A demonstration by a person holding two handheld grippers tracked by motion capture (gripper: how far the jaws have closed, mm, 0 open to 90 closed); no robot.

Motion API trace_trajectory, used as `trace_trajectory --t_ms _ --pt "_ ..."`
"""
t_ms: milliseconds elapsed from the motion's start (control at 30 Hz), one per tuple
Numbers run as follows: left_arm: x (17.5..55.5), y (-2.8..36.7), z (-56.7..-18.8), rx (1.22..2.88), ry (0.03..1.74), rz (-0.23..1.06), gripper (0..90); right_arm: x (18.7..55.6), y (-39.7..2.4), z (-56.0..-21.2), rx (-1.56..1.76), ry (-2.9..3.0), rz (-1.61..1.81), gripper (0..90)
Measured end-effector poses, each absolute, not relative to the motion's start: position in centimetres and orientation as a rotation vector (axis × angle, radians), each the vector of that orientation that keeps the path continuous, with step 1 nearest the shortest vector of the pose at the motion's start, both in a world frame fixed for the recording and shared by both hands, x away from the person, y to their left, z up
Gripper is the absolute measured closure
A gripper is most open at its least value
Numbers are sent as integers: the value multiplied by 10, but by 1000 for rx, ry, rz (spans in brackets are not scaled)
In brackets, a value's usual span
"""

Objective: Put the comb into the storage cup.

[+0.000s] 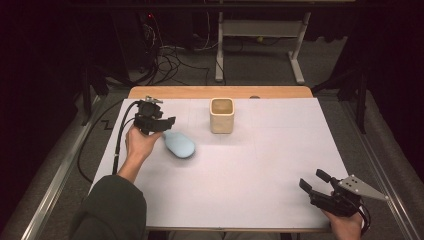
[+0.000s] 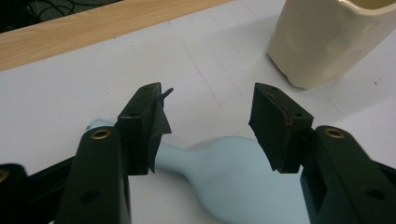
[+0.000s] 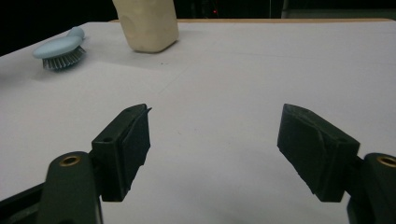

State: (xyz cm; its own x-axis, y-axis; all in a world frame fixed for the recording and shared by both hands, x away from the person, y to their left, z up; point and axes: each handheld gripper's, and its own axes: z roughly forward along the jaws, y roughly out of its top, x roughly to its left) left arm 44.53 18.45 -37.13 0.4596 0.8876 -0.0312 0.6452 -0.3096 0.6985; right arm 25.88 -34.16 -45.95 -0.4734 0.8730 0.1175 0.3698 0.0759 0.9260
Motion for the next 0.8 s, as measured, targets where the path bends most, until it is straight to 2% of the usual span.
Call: trace_trajectory --t_ms 533,700,800 --pt "492 173 -380 2255 1373 429 540 259 -341 -460 1223 1885 1389 262" --pt "501 177 -391 2284 1428 417 590 258 -342 -460 1223 1883 1392 262" --pt "506 179 -397 2303 1458 405 654 259 -342 -460 1220 1887 1389 263"
